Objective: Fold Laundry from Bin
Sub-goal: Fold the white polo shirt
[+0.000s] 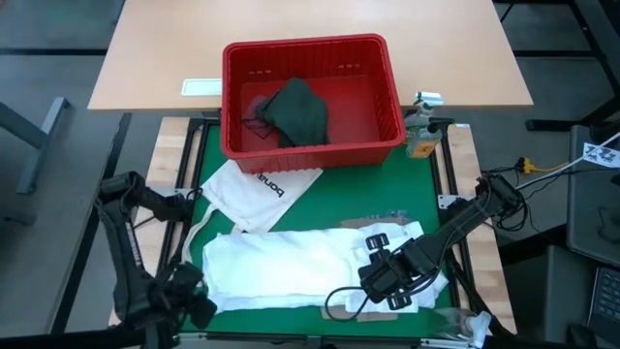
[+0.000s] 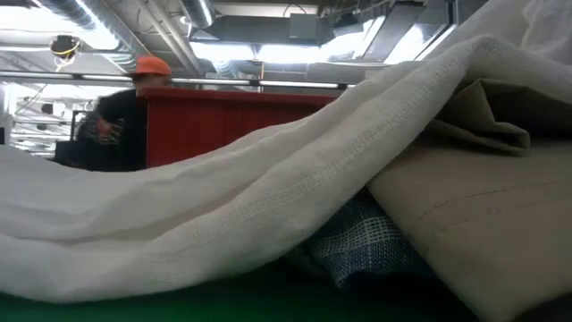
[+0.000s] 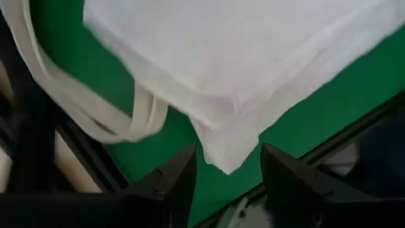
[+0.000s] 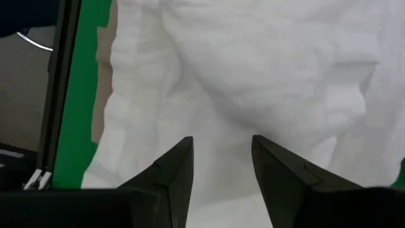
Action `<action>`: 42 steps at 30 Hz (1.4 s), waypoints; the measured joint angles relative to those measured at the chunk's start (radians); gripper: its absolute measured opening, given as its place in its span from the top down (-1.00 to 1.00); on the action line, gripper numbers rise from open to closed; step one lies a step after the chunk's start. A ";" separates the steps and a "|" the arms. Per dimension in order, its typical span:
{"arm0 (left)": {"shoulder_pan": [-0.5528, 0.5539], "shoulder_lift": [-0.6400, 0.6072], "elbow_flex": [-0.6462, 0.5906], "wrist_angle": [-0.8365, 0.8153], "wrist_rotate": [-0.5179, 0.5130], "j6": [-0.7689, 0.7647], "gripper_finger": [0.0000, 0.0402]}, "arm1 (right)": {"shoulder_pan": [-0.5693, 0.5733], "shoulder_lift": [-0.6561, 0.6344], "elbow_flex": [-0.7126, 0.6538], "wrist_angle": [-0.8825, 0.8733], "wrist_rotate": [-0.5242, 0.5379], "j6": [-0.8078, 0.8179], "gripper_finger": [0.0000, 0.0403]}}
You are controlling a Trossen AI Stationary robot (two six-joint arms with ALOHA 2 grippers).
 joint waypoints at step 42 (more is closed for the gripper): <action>0.078 -0.013 -0.565 0.651 0.099 -0.072 0.17 | 0.000 0.000 0.000 -0.021 0.000 0.119 0.20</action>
